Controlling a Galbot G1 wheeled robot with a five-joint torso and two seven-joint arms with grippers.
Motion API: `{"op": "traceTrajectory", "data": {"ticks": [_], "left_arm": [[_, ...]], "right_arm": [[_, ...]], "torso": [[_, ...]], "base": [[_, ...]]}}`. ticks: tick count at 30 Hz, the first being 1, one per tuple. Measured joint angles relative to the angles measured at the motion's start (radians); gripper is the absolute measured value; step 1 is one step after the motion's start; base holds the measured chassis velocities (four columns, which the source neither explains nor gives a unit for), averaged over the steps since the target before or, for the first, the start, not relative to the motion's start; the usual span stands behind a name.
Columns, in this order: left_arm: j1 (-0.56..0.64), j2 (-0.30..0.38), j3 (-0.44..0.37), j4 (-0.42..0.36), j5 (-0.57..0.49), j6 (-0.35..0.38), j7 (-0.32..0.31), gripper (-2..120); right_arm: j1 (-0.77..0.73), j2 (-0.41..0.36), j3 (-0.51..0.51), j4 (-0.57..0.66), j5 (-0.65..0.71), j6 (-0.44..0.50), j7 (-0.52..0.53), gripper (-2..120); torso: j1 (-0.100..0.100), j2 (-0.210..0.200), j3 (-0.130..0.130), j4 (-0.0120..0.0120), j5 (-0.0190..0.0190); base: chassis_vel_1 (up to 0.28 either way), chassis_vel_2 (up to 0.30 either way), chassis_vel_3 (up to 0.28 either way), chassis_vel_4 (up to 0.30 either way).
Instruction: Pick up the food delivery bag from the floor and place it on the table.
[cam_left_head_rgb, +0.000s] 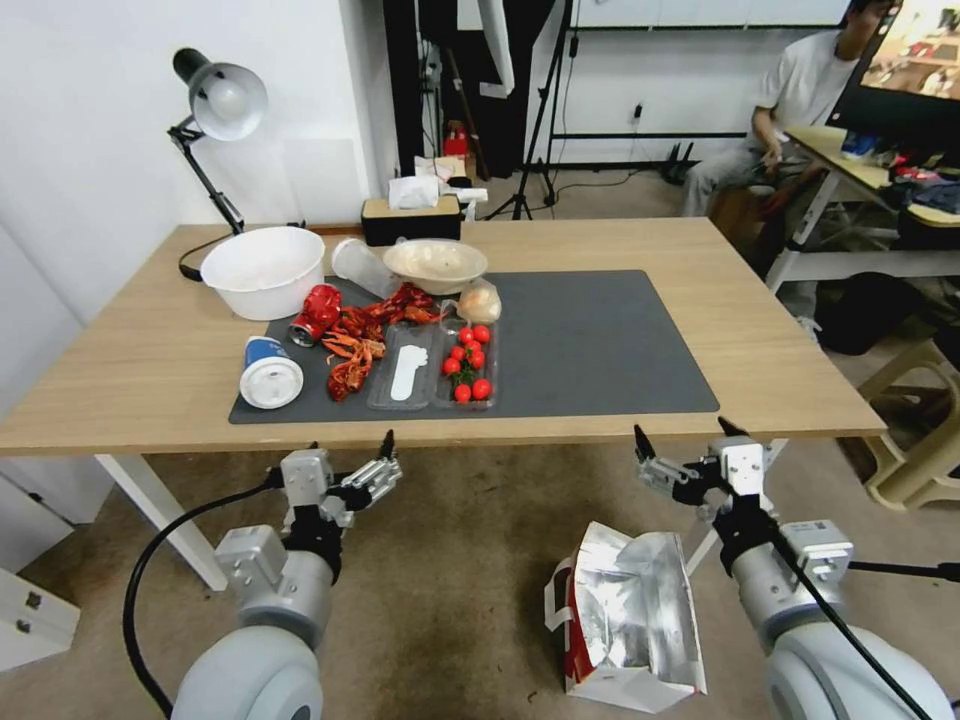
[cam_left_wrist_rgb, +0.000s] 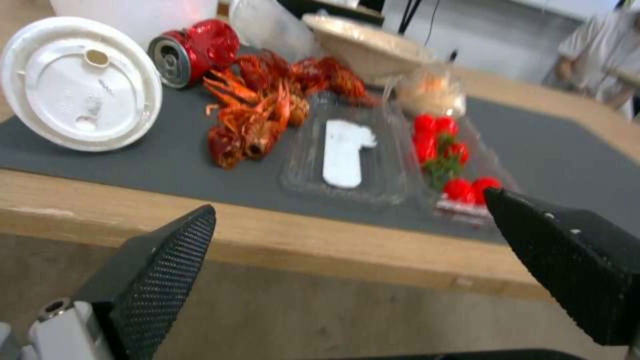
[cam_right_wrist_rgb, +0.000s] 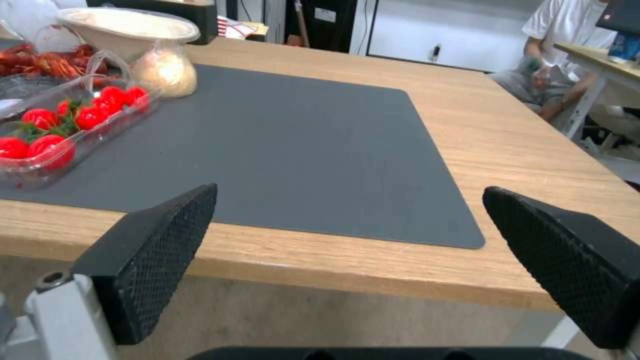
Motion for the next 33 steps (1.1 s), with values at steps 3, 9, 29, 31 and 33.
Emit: {"op": "traceTrajectory", "data": {"ticks": [3, 9, 29, 31, 33], "left_arm": [[0.008, 0.005, 0.001, -0.005, -0.013, -0.02, -0.007, 100], [0.016, 0.004, -0.006, -0.011, -0.025, -0.027, -0.013, 100], [0.038, -0.012, -0.016, -0.024, -0.031, -0.055, -0.026, 100], [0.042, -0.013, -0.017, -0.026, -0.029, -0.056, -0.028, 100], [0.044, -0.013, -0.017, -0.028, -0.028, -0.057, -0.03, 100]], "right_arm": [[-0.001, 0.002, 0.0, 0.0, -0.008, 0.005, -0.002, 100], [0.001, 0.005, -0.001, -0.001, -0.015, 0.012, -0.003, 100], [-0.003, 0.003, -0.006, -0.006, -0.028, 0.023, -0.018, 100], [-0.001, 0.003, -0.007, -0.006, -0.028, 0.025, -0.02, 100], [-0.001, 0.002, -0.008, -0.006, -0.028, 0.027, -0.022, 100]], "torso": [[0.0, 0.0, 0.0, 0.0002, -0.0001], [0.0, 0.0, 0.0, 0.0002, -0.0002], [-0.038, -0.086, -0.048, 0.0002, -0.0001], [-0.044, -0.1, -0.056, 0.0002, -0.0001], [-0.047, -0.108, -0.061, 0.0002, -0.0001]], "base": [[0.0, 0.0, 0.0, 0.0], [0.0, 0.0, 0.0, 0.0], [0.0, 0.0, 0.0, 0.0], [0.0, 0.0, 0.0, 0.0], [0.0, 0.0, 0.0, 0.0]]}}
